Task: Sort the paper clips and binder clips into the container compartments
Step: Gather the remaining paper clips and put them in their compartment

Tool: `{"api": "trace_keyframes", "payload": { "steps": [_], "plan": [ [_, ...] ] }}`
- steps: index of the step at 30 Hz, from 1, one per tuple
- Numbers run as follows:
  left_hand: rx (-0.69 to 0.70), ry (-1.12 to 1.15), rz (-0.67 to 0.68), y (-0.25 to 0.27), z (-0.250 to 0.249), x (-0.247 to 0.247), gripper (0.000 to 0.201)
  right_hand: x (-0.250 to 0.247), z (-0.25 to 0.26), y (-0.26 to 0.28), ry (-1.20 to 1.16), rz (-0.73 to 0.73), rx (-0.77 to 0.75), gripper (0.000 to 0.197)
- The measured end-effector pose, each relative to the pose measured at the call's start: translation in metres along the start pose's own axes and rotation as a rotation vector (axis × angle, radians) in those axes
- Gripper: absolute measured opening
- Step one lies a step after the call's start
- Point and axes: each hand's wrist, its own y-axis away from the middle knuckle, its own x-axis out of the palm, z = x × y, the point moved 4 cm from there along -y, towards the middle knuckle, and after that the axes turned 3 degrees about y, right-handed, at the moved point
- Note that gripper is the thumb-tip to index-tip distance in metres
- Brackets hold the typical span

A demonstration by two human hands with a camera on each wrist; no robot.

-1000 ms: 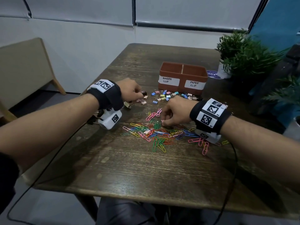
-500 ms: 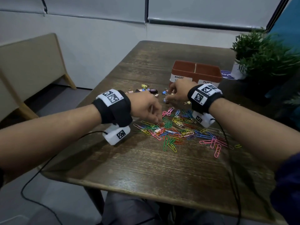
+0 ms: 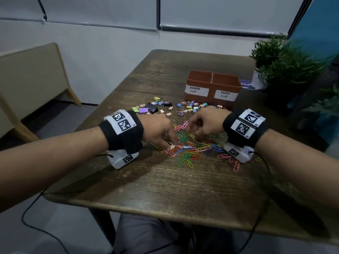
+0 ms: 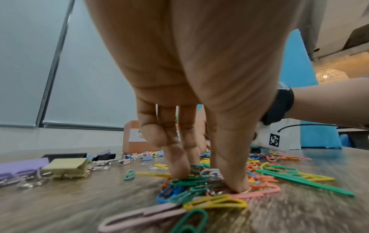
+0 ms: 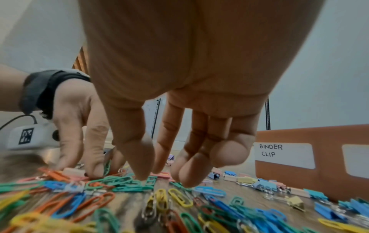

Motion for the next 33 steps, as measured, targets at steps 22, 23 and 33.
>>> {"api": "trace_keyframes", "payload": {
  "steps": [22, 23, 33],
  "plan": [
    [-0.212, 0.085, -0.158, 0.005, 0.017, -0.019, 0.002, 0.005, -0.005, 0.010, 0.031, -0.105, 0.046, 0.022],
    [-0.221, 0.105, -0.108, 0.008, 0.016, -0.019, 0.005, 0.005, -0.006, 0.010, 0.024, -0.102, 0.048, 0.022],
    [-0.269, 0.158, -0.032, 0.009, 0.011, -0.008, 0.024, 0.004, -0.006, 0.007, -0.011, -0.148, 0.027, 0.022]
  ]
}}
